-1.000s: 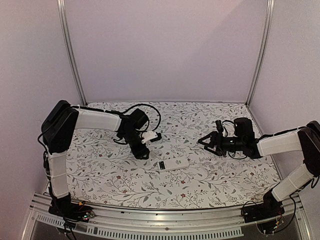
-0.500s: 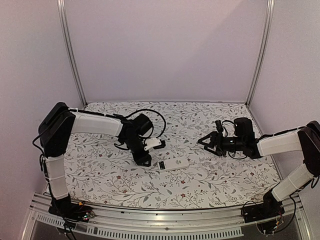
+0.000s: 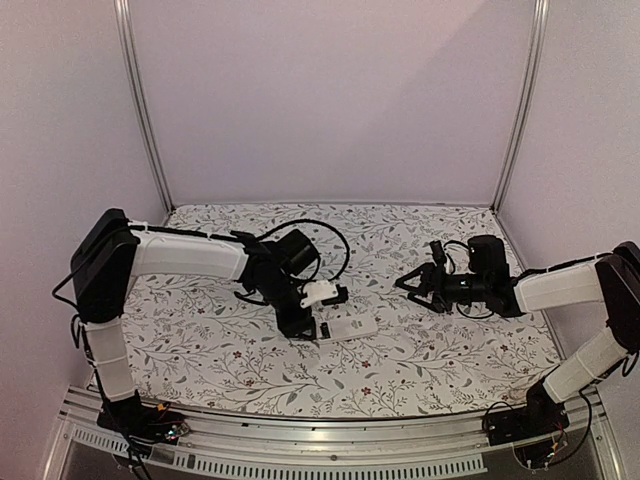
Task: Load the batteries into the remote control
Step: Pick up the battery cover from the center of the board, then place the battery cover on the remote control without the battery cover.
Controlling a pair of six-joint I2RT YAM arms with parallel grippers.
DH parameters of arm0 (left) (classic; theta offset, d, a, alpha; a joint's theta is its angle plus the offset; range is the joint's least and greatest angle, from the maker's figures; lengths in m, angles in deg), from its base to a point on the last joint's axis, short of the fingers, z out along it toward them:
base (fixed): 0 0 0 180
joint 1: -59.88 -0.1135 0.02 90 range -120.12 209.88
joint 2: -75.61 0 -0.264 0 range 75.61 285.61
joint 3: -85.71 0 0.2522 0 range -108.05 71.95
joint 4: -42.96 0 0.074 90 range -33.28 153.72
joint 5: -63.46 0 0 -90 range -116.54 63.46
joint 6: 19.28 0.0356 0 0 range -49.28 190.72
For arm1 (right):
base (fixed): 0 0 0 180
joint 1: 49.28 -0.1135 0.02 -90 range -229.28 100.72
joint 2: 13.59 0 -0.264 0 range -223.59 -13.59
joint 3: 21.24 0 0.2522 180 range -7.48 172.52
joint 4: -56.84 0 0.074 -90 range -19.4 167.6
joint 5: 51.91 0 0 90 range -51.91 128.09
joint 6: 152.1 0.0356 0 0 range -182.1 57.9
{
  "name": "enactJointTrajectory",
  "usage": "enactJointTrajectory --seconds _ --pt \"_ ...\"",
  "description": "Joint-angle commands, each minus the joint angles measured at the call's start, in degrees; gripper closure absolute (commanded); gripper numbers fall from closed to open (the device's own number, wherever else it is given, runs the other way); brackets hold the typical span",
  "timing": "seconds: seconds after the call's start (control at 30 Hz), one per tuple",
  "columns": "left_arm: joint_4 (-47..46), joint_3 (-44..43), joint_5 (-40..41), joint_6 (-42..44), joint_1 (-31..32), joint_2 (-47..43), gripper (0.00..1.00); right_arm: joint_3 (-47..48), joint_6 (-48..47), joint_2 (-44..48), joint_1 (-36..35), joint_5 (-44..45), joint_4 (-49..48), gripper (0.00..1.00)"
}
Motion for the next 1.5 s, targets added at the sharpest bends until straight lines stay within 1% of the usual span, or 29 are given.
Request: enactJointTrajectory --seconds 0.0,0.33,0.5,0.77,0.9,1.1,1.27,1.47 --pt "-0.8 -3.8 -1.3 1.5 1.2 2.1 0.45 0.5 -0.7 0.2 0.3 -0.7 0.4 0.24" --pt "2.5 -8.9 -1.1 3.9 1.7 6.4 0.44 0.5 -1.0 -0.5 0.4 -0.9 0.3 0.23" --pt "3.4 -9.9 -0.8 4.4 1.8 8.1 0.44 0.6 -1.0 -0.8 0.3 -1.0 0.3 0.23" --pt "4.1 -10.4 0.3 4.8 1.8 10.1 0.39 0.6 -1.1 -1.0 0.3 -1.1 0.4 0.23" --pt "4.6 -10.9 0.4 4.6 1.9 10.4 0.34 0.8 -1.0 -1.1 0.3 -1.2 0.4 0.22" --pt "5.1 -10.7 -0.5 4.0 1.9 8.3 0.24 0.9 -1.0 -1.1 0.4 -1.2 0.4 0.22" --pt "5.1 -9.8 0.6 3.5 1.9 6.3 0.2 0.9 -1.0 -1.1 0.4 -1.2 0.4 0.22" --pt "1.8 -5.0 1.3 4.1 1.2 2.7 0.16 0.9 -1.3 -1.0 0.3 -1.2 0.6 0.22"
